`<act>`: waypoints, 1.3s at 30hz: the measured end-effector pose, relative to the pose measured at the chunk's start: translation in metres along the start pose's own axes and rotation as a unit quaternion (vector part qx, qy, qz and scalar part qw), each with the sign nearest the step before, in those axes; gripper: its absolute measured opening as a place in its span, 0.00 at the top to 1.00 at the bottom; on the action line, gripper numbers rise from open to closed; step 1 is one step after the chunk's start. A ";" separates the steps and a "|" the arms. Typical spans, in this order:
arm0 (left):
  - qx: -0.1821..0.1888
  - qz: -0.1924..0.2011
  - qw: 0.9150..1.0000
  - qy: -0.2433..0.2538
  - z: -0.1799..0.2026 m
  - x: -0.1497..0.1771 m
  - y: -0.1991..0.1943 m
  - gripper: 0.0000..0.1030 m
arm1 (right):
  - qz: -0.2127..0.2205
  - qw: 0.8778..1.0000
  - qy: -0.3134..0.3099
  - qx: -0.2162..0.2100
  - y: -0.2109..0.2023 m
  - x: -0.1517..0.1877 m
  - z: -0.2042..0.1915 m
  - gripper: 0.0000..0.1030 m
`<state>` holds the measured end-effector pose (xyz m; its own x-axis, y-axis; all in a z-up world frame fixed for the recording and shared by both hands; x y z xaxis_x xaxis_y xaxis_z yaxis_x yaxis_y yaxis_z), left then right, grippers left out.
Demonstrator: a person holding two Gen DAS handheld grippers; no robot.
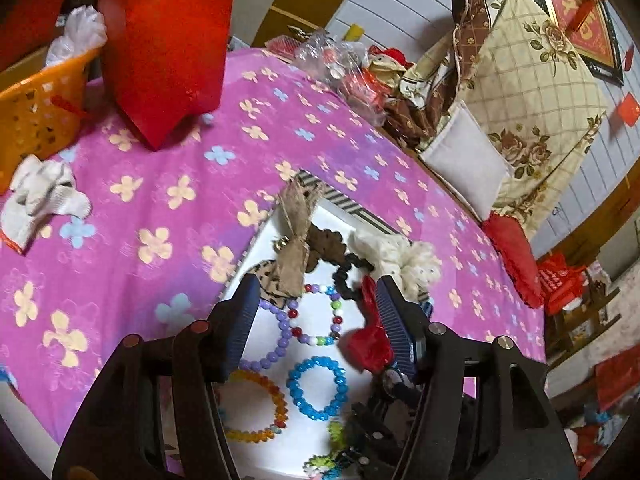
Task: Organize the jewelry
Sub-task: 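Carry the scrunchie into the tray and open the right tool, then lower the striped watch into the tray and open the left tool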
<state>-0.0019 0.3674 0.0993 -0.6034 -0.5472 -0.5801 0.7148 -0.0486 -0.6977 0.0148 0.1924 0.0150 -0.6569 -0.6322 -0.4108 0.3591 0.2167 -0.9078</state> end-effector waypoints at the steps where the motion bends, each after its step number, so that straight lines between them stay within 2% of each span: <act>1: -0.006 0.004 1.000 0.002 0.001 0.000 -0.001 0.42 | 0.000 1.000 0.002 0.001 -0.001 0.002 0.001 0.59; 7: -0.038 0.030 0.999 0.021 0.006 0.002 -0.006 0.42 | 0.014 0.999 0.030 -0.012 -0.016 0.021 0.007 0.59; 10: -0.043 0.034 0.998 0.024 0.007 0.003 -0.005 0.42 | 0.048 0.997 0.050 -0.019 -0.034 0.031 0.010 0.59; 12: -0.040 0.028 0.999 0.019 0.007 0.003 -0.002 0.42 | 0.082 0.994 0.070 0.000 -0.052 0.034 0.014 0.59; 14: -0.044 0.025 0.999 0.018 0.007 0.003 0.001 0.42 | 0.093 0.992 0.076 0.038 -0.058 0.030 0.019 0.59; 16: -0.049 0.021 0.998 0.023 0.009 0.004 0.004 0.42 | 0.085 0.990 0.070 0.092 -0.052 0.021 0.027 0.59; 18: -0.056 0.019 0.998 0.025 0.010 0.005 0.007 0.42 | 0.085 0.987 0.074 0.116 -0.042 0.009 0.042 0.60; 20: -0.061 0.013 0.998 0.022 0.007 0.005 0.010 0.42 | 0.089 0.982 0.087 0.138 -0.035 -0.007 0.058 0.67; 21: -0.062 0.010 0.998 0.019 0.006 0.005 0.012 0.42 | 0.089 0.982 0.092 0.143 -0.031 -0.012 0.064 0.67; 24: -0.065 0.000 0.998 0.008 0.000 0.004 0.017 0.42 | 0.070 0.983 0.105 0.131 -0.012 -0.032 0.080 0.67; 28: -0.062 -0.009 0.998 0.008 0.001 0.005 0.021 0.42 | 0.035 0.984 0.118 0.127 0.016 -0.042 0.094 0.67; 33: -0.060 -0.008 0.998 0.018 0.006 0.006 0.021 0.42 | 0.034 0.983 0.139 0.115 0.015 -0.034 0.097 0.76; 39: -0.060 -0.013 0.998 0.022 0.008 0.008 0.023 0.42 | 0.036 0.980 0.153 0.124 0.011 -0.022 0.101 0.77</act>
<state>0.0128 0.3548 0.0820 -0.6380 -0.5096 -0.5773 0.6528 0.0398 -0.7565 0.1001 0.1341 0.0226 -0.7783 -0.3611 -0.5136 0.5369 0.0412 -0.8426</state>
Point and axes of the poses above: each gripper's, at about its wrist camera, not at the fingertips, and y roughly the way its jaws point, z to its right, x to its underside, the point moved 1 cm from there along y, roughly the way its jaws point, and after that the axes turned 4 degrees about -x, right-handed, at the moved point
